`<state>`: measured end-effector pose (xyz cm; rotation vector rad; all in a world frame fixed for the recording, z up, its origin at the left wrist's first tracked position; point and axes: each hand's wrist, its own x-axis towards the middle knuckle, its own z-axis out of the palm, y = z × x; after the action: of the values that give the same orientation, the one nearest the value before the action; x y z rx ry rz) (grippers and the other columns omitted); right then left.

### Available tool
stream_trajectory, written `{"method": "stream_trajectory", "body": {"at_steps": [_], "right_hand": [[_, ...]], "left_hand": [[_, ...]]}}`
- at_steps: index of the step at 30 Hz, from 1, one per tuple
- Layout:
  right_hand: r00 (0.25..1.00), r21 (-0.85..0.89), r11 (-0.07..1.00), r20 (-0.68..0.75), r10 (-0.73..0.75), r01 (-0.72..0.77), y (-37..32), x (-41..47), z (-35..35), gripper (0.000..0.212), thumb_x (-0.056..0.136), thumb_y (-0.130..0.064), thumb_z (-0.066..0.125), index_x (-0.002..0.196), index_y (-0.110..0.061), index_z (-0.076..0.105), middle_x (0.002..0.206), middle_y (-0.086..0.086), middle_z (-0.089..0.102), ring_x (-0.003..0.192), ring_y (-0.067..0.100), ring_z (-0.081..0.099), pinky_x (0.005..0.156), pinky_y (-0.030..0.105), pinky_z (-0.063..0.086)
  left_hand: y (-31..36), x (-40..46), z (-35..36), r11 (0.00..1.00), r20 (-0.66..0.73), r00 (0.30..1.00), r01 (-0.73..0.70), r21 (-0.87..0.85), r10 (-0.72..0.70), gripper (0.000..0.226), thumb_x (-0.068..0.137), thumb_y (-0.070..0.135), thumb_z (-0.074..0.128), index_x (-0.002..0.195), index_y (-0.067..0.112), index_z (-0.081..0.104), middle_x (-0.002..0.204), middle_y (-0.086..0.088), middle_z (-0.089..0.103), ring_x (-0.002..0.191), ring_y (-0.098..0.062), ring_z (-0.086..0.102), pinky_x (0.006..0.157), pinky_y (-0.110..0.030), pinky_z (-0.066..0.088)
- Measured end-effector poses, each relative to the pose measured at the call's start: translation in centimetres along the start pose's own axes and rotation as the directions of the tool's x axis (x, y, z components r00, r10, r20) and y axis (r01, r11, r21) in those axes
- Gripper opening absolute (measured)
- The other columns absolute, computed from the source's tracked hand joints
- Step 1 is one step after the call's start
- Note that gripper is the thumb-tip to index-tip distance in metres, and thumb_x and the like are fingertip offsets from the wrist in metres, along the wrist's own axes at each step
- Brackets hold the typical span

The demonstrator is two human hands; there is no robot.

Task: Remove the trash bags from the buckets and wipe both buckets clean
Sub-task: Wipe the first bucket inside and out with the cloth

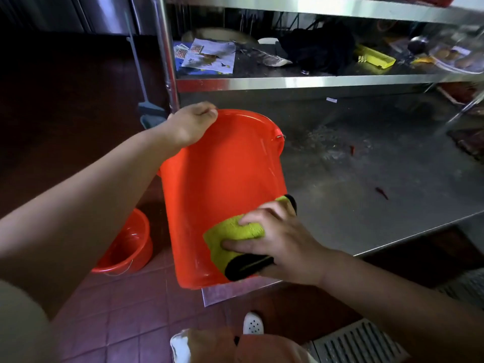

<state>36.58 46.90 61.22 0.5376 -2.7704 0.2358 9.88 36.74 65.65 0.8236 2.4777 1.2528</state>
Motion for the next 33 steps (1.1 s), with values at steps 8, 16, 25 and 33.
{"method": "stream_trajectory", "body": {"at_steps": [8,16,25,33], "right_hand": [[0.961,-0.007,0.979,-0.193,0.196,-0.201,7.5,10.5,0.2,0.041,0.075,-0.047,0.070,0.116,-0.041,0.064,0.113,0.002,0.057,0.099,0.030,0.047,0.083,0.044,0.038],[0.931,-0.042,0.948,-0.208,0.299,-0.314,9.0,15.2,0.7,0.043,0.077,-0.053,0.065,0.118,-0.045,0.061,0.116,-0.003,0.052,0.103,0.029,0.043,0.084,0.040,0.032],[0.979,0.061,0.991,-0.162,0.127,-0.119,1.2,4.5,1.5,0.037,0.079,-0.057,0.063,0.114,-0.045,0.064,0.111,-0.001,0.055,0.102,0.022,0.040,0.085,0.041,0.035],[0.985,0.060,0.998,-0.170,-0.011,0.022,1.4,2.2,1.8,0.034,0.080,-0.051,0.066,0.113,-0.041,0.066,0.112,-0.006,0.048,0.103,0.021,0.041,0.086,0.043,0.037]], "left_hand": [[-1.6,0.3,-0.5,0.993,-0.026,0.997,0.071,-0.097,-0.074,0.050,0.094,0.055,0.040,0.136,0.029,0.047,0.146,0.001,0.043,0.141,-0.020,0.027,0.118,-0.042,0.013],[-2.2,-0.6,-1.8,0.957,0.015,0.991,0.133,-0.260,-0.134,0.047,0.099,0.042,0.039,0.137,0.016,0.047,0.138,-0.004,0.050,0.133,-0.020,0.040,0.112,-0.030,0.027],[-3.1,-2.0,-2.9,0.969,0.016,0.994,0.107,-0.222,-0.106,0.048,0.094,0.047,0.047,0.131,0.016,0.053,0.131,-0.003,0.055,0.121,-0.016,0.050,0.104,-0.028,0.036],[-3.3,-1.0,-2.0,0.971,-0.023,0.999,0.043,-0.233,-0.049,0.031,0.096,0.042,0.047,0.112,0.020,0.061,0.117,-0.002,0.062,0.114,-0.018,0.056,0.105,-0.036,0.041]]}}
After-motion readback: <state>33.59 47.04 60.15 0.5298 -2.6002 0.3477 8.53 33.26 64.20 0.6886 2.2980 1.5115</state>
